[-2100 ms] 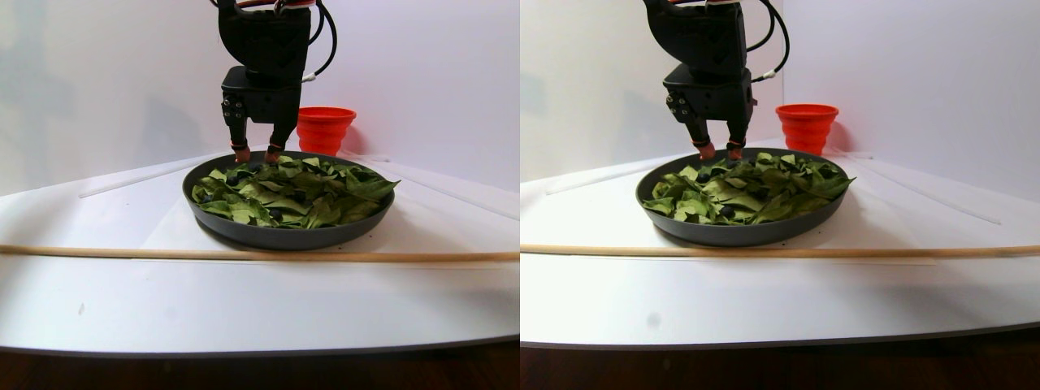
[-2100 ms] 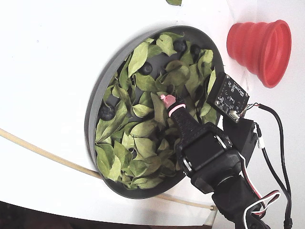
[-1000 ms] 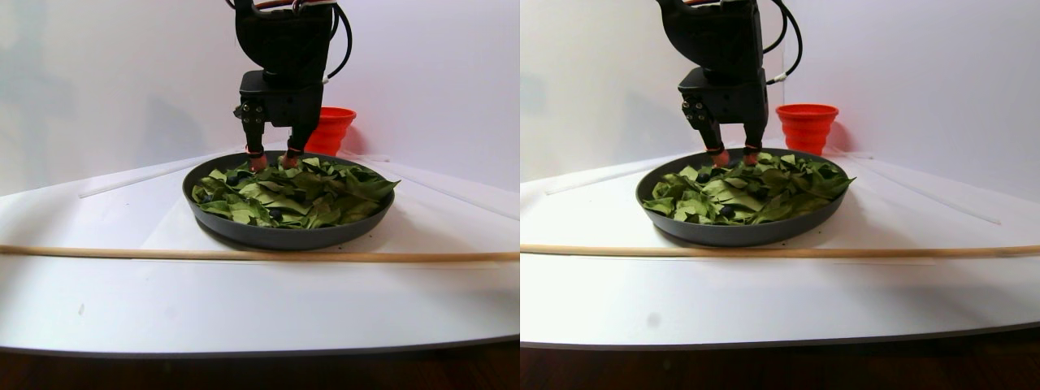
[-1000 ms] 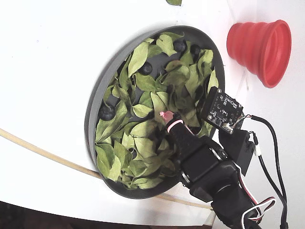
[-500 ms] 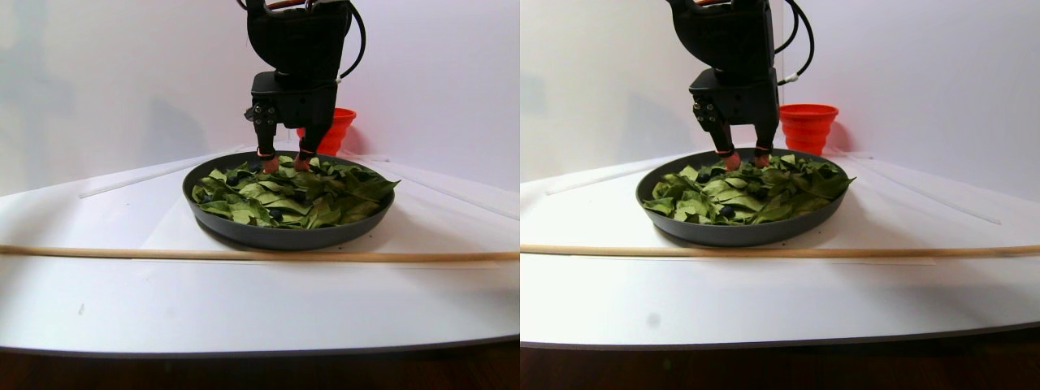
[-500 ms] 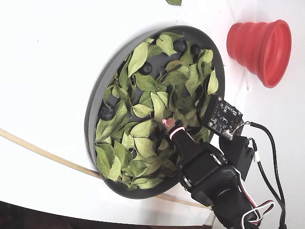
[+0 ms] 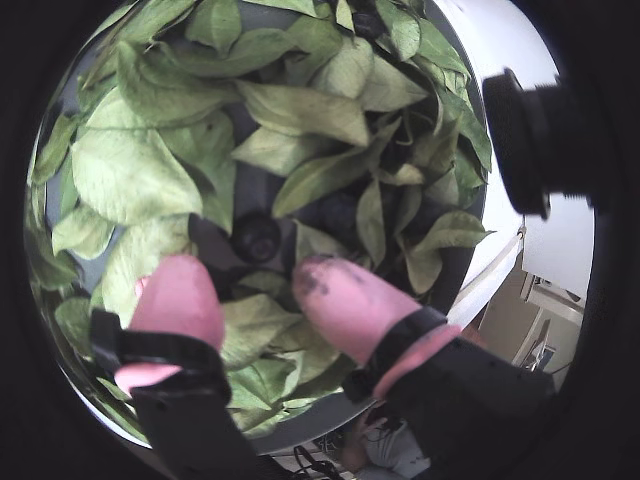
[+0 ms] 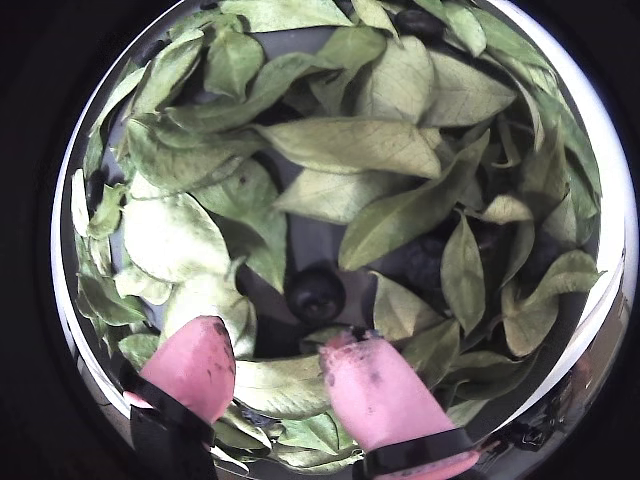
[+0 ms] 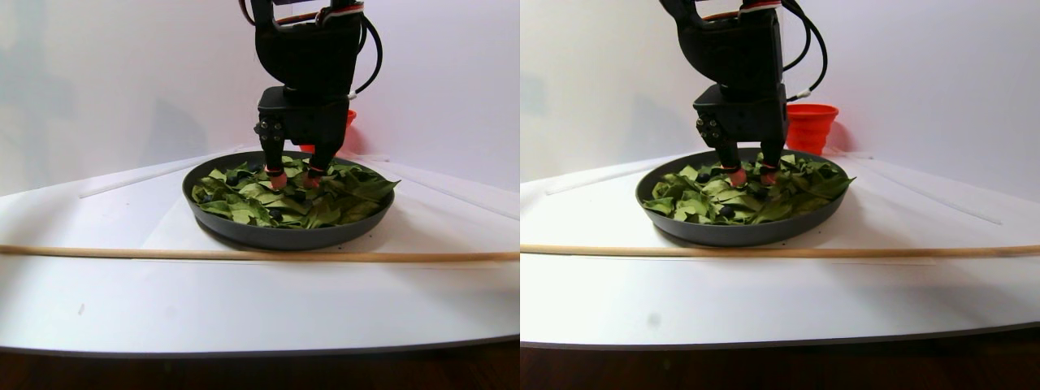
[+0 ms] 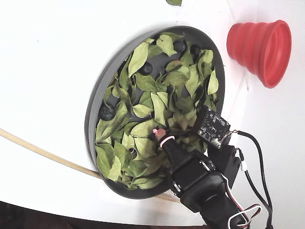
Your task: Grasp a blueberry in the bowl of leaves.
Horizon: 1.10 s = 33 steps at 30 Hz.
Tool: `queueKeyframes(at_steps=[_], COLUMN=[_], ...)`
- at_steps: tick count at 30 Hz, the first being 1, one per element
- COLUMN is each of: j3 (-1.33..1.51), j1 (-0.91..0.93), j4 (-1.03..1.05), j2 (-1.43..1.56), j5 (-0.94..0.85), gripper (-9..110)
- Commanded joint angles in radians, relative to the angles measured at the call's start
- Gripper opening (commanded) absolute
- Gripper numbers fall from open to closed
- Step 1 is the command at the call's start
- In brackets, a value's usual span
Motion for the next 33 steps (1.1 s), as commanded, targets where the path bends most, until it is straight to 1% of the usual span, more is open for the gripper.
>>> queueKeyframes(at_steps=[1, 33], j3=[-0.025, -0.118], j1=[0.026, 0.037], j4=[-0.02, -0.077], j2=[0.006, -0.097], j5=[0.025, 0.121], gripper=[17, 18])
